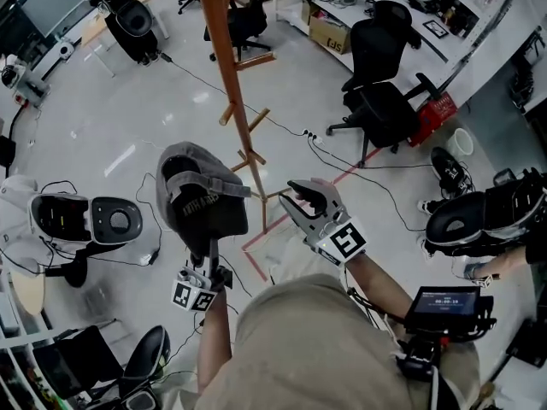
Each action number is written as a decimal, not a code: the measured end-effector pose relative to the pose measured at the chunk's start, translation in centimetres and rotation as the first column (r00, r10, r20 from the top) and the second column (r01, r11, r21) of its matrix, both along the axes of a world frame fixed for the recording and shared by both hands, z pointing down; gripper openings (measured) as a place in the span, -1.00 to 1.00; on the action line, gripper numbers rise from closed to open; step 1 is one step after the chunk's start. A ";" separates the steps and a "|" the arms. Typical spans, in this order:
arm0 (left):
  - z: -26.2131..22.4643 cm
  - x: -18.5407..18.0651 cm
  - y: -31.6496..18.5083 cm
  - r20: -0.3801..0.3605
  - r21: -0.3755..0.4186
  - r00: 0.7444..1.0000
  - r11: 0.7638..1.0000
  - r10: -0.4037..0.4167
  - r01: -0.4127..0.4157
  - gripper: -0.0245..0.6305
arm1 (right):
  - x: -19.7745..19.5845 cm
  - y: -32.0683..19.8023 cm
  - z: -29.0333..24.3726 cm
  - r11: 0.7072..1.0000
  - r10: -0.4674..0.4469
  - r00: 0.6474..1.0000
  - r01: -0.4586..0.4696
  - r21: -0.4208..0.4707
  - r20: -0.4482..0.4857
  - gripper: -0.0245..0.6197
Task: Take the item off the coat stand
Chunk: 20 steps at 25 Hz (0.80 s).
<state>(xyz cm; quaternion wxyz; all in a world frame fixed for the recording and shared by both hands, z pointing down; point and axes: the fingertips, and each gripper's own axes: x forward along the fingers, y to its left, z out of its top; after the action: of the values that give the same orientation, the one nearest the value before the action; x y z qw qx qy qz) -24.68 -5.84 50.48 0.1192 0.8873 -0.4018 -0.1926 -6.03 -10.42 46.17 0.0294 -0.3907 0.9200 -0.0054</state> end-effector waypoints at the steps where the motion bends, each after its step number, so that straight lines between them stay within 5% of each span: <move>1: -0.3 0.5 -0.2 0.006 -0.006 1.000 1.000 -0.001 0.001 -0.82 | 0.5 -0.1 -0.2 1.000 -0.003 1.000 0.003 -0.005 -0.005 -0.57; 20: 3.1 2.2 -0.3 -0.033 -0.046 0.997 0.996 -0.074 0.073 -0.82 | 0.0 0.4 1.1 0.992 -0.123 0.986 0.121 -0.027 -0.108 -0.57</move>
<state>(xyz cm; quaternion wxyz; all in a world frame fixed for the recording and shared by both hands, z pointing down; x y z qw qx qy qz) -22.44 -6.13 53.62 0.1389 0.8655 -0.4363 -0.2032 -6.08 -10.07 47.30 -0.0256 -0.3338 0.9423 0.0050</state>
